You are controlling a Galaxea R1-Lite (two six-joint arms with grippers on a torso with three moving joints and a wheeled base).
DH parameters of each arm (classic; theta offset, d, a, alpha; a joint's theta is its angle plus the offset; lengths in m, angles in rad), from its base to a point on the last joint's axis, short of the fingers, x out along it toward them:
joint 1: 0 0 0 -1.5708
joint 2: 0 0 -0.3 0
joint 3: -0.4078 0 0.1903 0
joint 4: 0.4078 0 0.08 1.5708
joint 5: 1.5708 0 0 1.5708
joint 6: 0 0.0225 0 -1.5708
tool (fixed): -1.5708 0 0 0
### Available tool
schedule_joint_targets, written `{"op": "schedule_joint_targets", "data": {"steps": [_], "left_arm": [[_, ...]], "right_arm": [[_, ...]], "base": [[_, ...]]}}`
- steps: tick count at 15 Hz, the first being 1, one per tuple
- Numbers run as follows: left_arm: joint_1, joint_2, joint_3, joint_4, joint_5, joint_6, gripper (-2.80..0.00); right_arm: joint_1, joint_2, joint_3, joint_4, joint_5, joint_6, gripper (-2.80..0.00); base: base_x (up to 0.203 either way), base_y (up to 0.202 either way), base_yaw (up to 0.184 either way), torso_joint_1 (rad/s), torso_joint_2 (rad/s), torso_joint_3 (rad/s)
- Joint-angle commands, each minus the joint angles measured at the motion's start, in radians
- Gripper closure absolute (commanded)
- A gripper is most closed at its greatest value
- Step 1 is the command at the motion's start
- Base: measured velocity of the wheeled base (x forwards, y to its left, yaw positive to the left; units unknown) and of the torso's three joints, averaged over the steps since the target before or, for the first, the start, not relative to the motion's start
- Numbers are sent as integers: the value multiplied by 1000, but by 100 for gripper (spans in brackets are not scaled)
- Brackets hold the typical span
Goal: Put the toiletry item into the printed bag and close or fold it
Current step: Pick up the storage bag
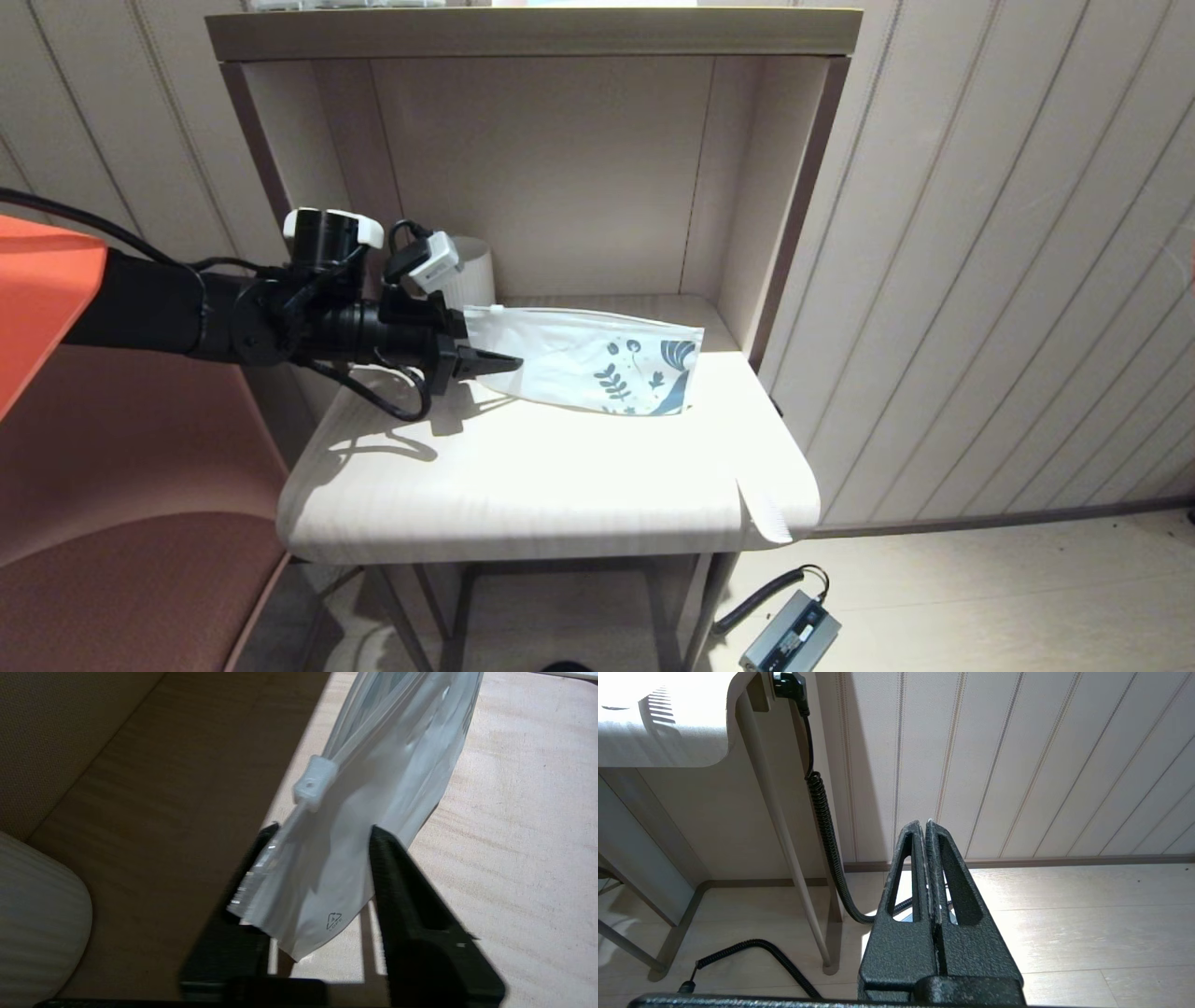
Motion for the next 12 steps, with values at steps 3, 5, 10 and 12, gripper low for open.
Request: {"op": "schedule_joint_targets", "data": {"steps": [3,5,10,12], "left_arm": [[0,-2,5,-2,-7,15,0],[0,-4,12,0,-8,30,0],[1,-87,74,6,-11,24,0],[1,-187,107,14,-12,-1,0]], "right_arm": [[2,1,0,0,0,0,0],[0,1,0,0,0,0,0],[1,1,0,0,0,0,0],[0,1,0,0,0,0,0]], "base": [[0,0,0,0,0,0],[0,0,0,0,0,0],[0,0,0,0,0,0],[0,0,0,0,0,0]]}}
